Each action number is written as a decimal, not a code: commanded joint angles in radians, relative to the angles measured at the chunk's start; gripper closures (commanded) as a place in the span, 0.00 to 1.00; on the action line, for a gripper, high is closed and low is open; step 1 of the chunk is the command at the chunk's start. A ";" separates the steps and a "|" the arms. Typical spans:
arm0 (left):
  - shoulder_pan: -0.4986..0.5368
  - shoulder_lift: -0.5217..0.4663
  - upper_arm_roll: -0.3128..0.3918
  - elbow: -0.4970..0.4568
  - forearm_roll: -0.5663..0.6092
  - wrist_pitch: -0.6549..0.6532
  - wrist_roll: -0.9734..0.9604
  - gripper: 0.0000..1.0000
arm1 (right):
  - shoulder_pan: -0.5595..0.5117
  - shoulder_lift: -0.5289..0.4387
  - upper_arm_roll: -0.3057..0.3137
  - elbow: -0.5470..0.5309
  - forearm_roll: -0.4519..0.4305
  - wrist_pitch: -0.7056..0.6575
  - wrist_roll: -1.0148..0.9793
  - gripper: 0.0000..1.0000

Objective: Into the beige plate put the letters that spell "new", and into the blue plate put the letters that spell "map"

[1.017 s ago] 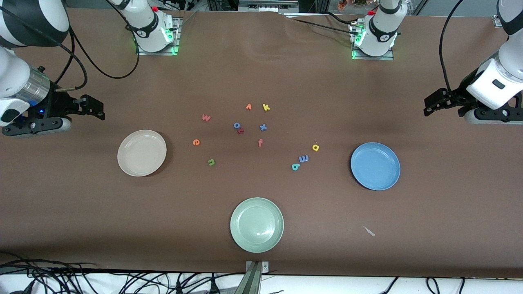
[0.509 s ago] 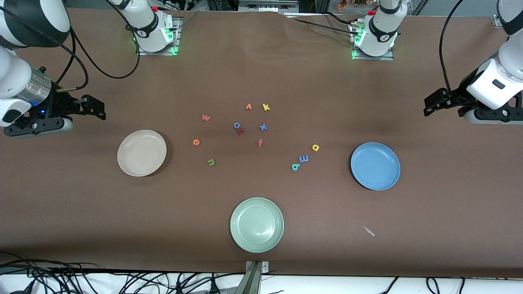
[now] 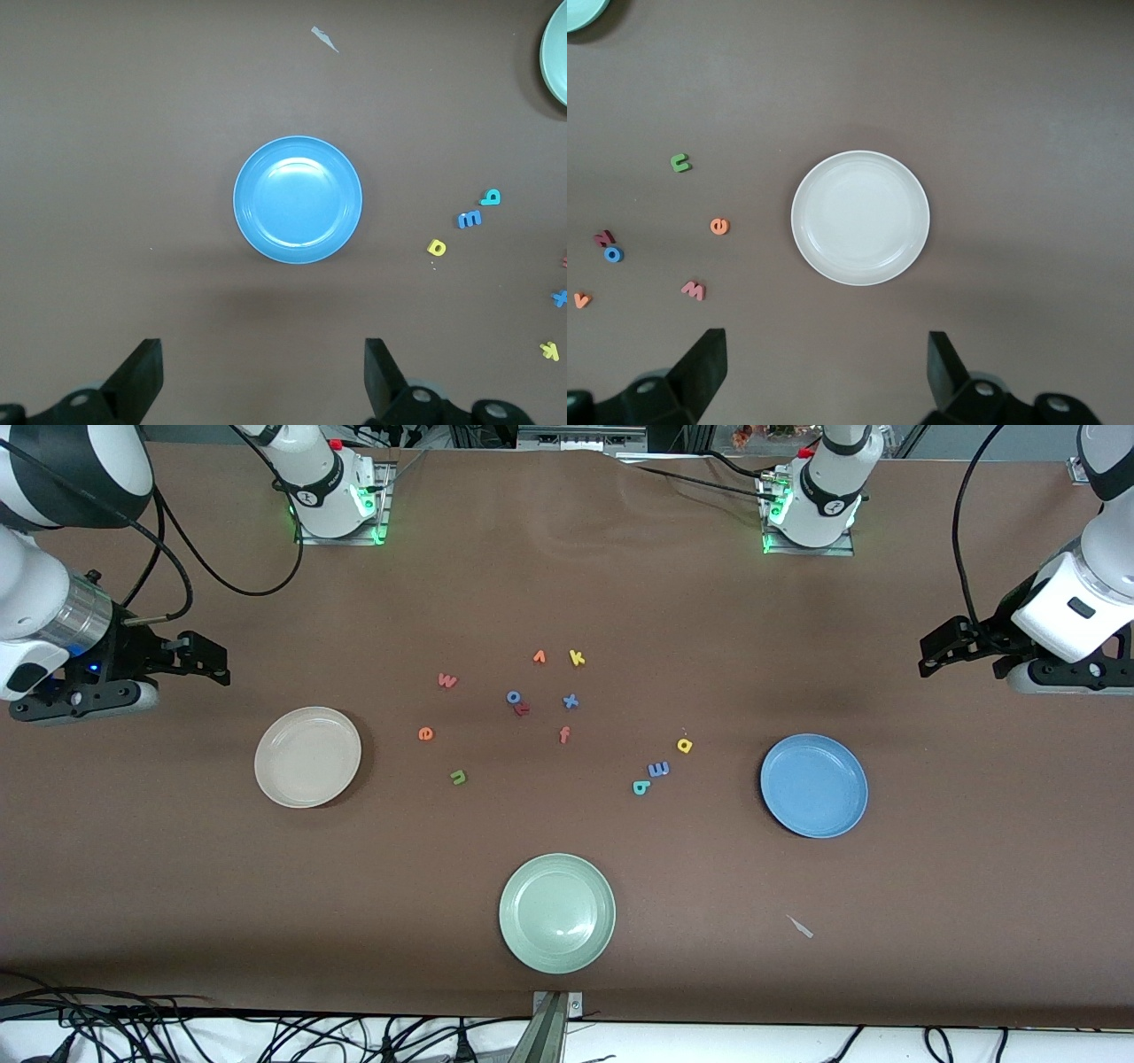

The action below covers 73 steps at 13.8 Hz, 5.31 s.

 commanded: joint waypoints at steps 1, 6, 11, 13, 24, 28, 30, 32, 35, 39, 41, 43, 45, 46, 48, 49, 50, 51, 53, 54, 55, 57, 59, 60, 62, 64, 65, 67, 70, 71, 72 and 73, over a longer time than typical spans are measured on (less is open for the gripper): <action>0.004 -0.008 0.001 0.008 -0.027 -0.014 0.020 0.00 | 0.004 -0.005 0.003 0.004 -0.015 -0.012 -0.008 0.00; 0.004 -0.008 0.002 0.008 -0.026 -0.014 0.020 0.00 | 0.006 -0.005 0.003 0.004 -0.015 -0.012 -0.008 0.00; 0.004 -0.006 0.002 0.008 -0.027 -0.014 0.020 0.00 | 0.006 -0.005 0.003 0.004 -0.017 -0.012 -0.008 0.00; 0.004 -0.006 0.002 0.008 -0.026 -0.014 0.020 0.00 | 0.006 -0.005 0.003 0.004 -0.017 -0.012 -0.008 0.00; 0.004 -0.008 0.002 0.008 -0.027 -0.014 0.020 0.00 | 0.007 -0.005 0.003 0.002 -0.017 -0.012 -0.008 0.00; 0.004 -0.006 0.001 0.008 -0.027 -0.014 0.020 0.00 | 0.007 -0.005 0.003 0.002 -0.017 -0.012 -0.008 0.00; 0.004 -0.008 0.002 0.008 -0.027 -0.014 0.020 0.00 | 0.007 -0.005 0.003 0.002 -0.017 -0.012 -0.008 0.00; 0.004 -0.008 0.002 0.008 -0.027 -0.014 0.020 0.00 | 0.007 -0.005 0.003 0.002 -0.017 -0.012 -0.008 0.00; 0.004 -0.008 0.001 0.008 -0.027 -0.014 0.020 0.00 | 0.007 -0.005 0.003 0.000 -0.017 -0.012 -0.007 0.00; 0.004 -0.006 0.002 0.008 -0.027 -0.014 0.020 0.00 | 0.007 -0.005 0.005 -0.010 -0.015 -0.018 0.004 0.00; 0.004 -0.008 0.001 0.008 -0.026 -0.014 0.020 0.00 | 0.024 0.000 0.005 -0.016 -0.015 -0.017 0.005 0.00; 0.004 -0.006 0.001 0.008 -0.027 -0.014 0.020 0.00 | 0.032 0.003 0.005 -0.033 -0.013 -0.008 0.016 0.00; 0.004 -0.008 0.001 0.008 -0.027 -0.014 0.020 0.00 | 0.061 0.003 0.005 -0.062 -0.007 0.009 0.048 0.00; 0.004 -0.008 0.001 0.008 -0.027 -0.014 0.020 0.00 | 0.073 0.003 0.005 -0.081 -0.007 0.029 0.067 0.00; 0.004 -0.008 0.001 0.008 -0.027 -0.014 0.020 0.00 | 0.089 0.003 0.015 -0.124 -0.007 0.079 0.097 0.00; 0.004 -0.008 0.001 0.008 -0.027 -0.014 0.020 0.00 | 0.089 0.003 0.035 -0.148 -0.007 0.104 0.132 0.00; 0.004 -0.006 0.001 0.008 -0.027 -0.014 0.020 0.00 | 0.089 0.003 0.055 -0.173 -0.007 0.130 0.183 0.00; 0.004 -0.006 0.001 0.008 -0.027 -0.014 0.020 0.00 | 0.089 0.002 0.077 -0.199 -0.007 0.161 0.221 0.00; 0.004 -0.008 0.001 0.008 -0.027 -0.016 0.020 0.00 | 0.089 0.002 0.109 -0.254 -0.007 0.233 0.277 0.00; 0.004 -0.006 0.001 0.008 -0.026 -0.022 0.020 0.00 | 0.089 0.002 0.130 -0.289 -0.007 0.279 0.315 0.00; 0.004 -0.006 0.001 0.008 -0.027 -0.027 0.021 0.00 | 0.089 0.003 0.156 -0.329 -0.007 0.328 0.370 0.00; 0.004 -0.006 0.001 0.008 -0.027 -0.028 0.020 0.00 | 0.089 0.003 0.213 -0.418 -0.007 0.438 0.486 0.00; -0.005 -0.005 -0.001 0.007 -0.027 -0.051 0.021 0.00 | 0.089 0.018 0.252 -0.505 -0.007 0.562 0.576 0.00; -0.008 -0.002 -0.017 0.007 -0.027 -0.066 0.015 0.00 | 0.089 0.035 0.270 -0.532 -0.007 0.607 0.620 0.00; -0.008 0.038 -0.085 0.007 -0.027 -0.070 0.016 0.00 | 0.093 0.081 0.305 -0.556 -0.009 0.675 0.715 0.00; -0.011 0.092 -0.141 0.010 -0.029 -0.062 0.021 0.00 | 0.125 0.122 0.308 -0.578 -0.012 0.733 0.769 0.00; -0.014 0.124 -0.166 0.014 -0.027 -0.050 0.021 0.00 | 0.133 0.142 0.308 -0.595 -0.012 0.776 0.783 0.00; -0.019 0.210 -0.209 0.045 -0.027 0.022 0.024 0.00 | 0.144 0.172 0.308 -0.637 -0.013 0.859 0.806 0.00; -0.019 0.328 -0.297 0.105 -0.024 0.105 0.014 0.00 | 0.171 0.192 0.308 -0.673 -0.015 0.913 0.857 0.00; -0.019 0.352 -0.300 0.108 -0.027 0.143 0.021 0.00 | 0.187 0.192 0.307 -0.679 -0.015 0.913 0.873 0.00; -0.022 0.374 -0.301 0.108 -0.026 0.169 0.024 0.00 | 0.191 0.192 0.307 -0.688 -0.017 0.913 0.889 0.00; -0.037 0.403 -0.301 0.108 -0.023 0.189 0.026 0.00 | 0.193 0.192 0.307 -0.694 -0.017 0.913 0.890 0.00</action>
